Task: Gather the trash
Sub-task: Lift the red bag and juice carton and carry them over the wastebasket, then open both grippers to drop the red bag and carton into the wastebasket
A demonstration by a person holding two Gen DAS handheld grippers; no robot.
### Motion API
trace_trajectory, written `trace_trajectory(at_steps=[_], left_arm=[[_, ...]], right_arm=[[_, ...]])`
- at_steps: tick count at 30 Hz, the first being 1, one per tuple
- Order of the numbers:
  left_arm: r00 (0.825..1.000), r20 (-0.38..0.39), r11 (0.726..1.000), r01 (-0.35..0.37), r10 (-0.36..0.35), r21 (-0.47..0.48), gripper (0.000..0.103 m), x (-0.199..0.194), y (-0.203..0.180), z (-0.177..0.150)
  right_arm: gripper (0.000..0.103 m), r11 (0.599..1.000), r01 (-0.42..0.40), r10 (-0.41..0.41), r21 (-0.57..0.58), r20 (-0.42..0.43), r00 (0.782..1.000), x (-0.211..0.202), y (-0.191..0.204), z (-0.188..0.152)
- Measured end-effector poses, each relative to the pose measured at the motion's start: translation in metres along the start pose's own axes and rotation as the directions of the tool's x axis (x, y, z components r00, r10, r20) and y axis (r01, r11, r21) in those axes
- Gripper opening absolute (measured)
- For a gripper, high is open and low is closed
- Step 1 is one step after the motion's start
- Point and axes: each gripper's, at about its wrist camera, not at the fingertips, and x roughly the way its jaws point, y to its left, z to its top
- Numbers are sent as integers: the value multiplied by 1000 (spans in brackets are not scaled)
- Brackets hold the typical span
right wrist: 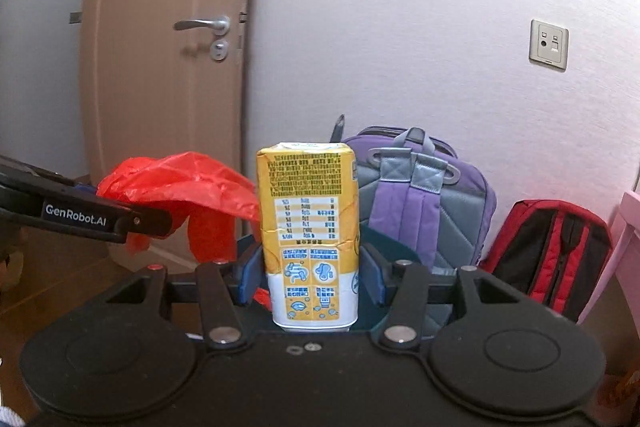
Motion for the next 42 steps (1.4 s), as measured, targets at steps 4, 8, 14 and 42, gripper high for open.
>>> trace_trajectory(at_steps=[4,8,14,42], left_arm=[[999,-34,1000,-10,10,-4,59,32,-8,8],[998,-68,1000,-9,9,-4,59,68,-14,11],[991,-130,999,3,2,38,59,122,-22,6],[965,-264,996,36,-15,77,76,199,-32,-22]], right_arm=[[50,1000,20,-20,20,-29,999,24,-9,4],[50,999,30,-29,27,-62,998,54,-19,0],[50,999,25,-20,38,-125,992,96,-32,-15],[52,995,36,-60,-98,-259,964,158,-38,-51]])
